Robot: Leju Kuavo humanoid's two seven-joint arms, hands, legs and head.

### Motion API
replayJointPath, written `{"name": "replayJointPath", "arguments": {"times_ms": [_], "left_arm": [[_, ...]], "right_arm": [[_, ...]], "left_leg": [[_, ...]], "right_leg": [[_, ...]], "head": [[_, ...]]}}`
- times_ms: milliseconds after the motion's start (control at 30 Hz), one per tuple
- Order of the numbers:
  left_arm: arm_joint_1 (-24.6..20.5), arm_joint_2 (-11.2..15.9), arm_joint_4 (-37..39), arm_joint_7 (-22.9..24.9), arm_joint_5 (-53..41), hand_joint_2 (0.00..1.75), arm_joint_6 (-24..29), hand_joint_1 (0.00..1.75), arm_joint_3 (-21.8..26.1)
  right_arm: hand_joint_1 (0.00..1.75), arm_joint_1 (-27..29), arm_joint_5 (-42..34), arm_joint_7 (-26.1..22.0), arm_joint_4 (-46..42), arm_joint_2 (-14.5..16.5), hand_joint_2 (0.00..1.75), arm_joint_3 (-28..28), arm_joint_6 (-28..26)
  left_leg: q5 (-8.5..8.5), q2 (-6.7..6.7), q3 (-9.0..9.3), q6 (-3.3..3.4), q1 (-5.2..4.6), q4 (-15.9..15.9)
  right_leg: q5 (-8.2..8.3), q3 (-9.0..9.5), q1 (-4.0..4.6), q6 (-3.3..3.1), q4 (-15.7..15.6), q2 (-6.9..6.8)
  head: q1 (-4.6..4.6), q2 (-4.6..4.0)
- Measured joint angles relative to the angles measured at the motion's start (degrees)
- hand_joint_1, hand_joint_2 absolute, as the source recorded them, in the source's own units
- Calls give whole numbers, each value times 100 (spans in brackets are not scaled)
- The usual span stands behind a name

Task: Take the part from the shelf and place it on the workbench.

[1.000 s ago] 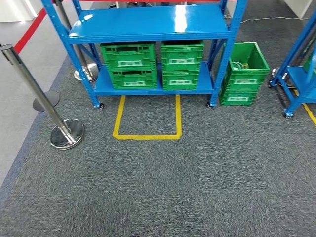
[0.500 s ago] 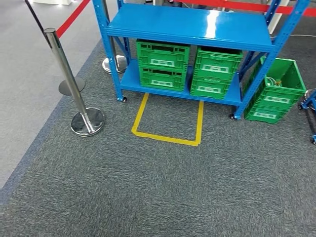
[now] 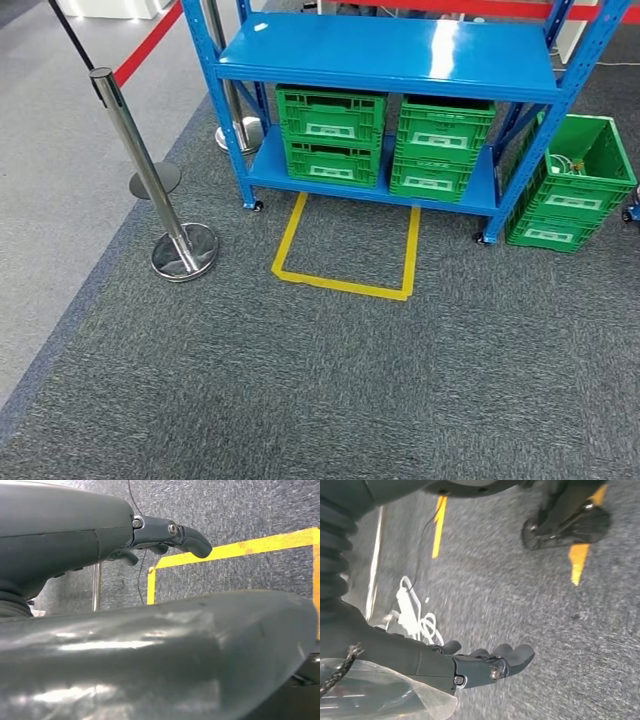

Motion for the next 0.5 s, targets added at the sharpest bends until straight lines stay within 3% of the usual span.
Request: {"name": "replayJointPath", "arguments": {"times_ms": [33,67,100,167,233,300,500], "left_arm": [[4,2,0,-1,-13,0,0,0,4],[6,3,0,0,-22,0,1,0,10],[6,4,0,0,-28,0,2,0,17],[-5,-1,0,-3,-42,0,2,0,30],[-15,-5,0,-13,-73,0,-11,0,35],[-13,-3,0,-30,-109,0,-24,0,40],[-19,0,0,-75,-168,0,-30,0,93]], "right_arm": [[0,2,-29,41,0,0,175,19,-8],[0,0,-116,68,0,0,175,20,0],[0,-6,-218,90,0,0,175,3,27],[0,-21,-332,109,-1,-1,175,-41,110],[0,-30,-330,100,-2,-2,175,-63,166],[0,-35,-320,87,-2,-2,175,-66,193],[0,-52,-284,86,-2,-2,175,-67,204]], "left_leg": [[122,7,0,-32,29,-47],[332,16,99,-62,58,-301],[572,28,258,-95,87,-686],[808,46,552,-164,110,-1351],[774,52,653,-153,100,-1564],[763,50,656,-93,87,-1575],[750,50,655,-45,49,-1569]], "right_leg": [[-11,19,-4,-7,0,-1],[-24,44,-11,-8,1,0],[-40,69,-17,1,1,2],[-88,85,1,40,16,11],[-123,64,33,80,21,12],[-124,66,30,103,-5,1],[-101,145,-6,148,-46,0]], "head": [[0,0],[1,0],[-2,0],[-13,1],[-9,2],[6,2],[7,2]]}}
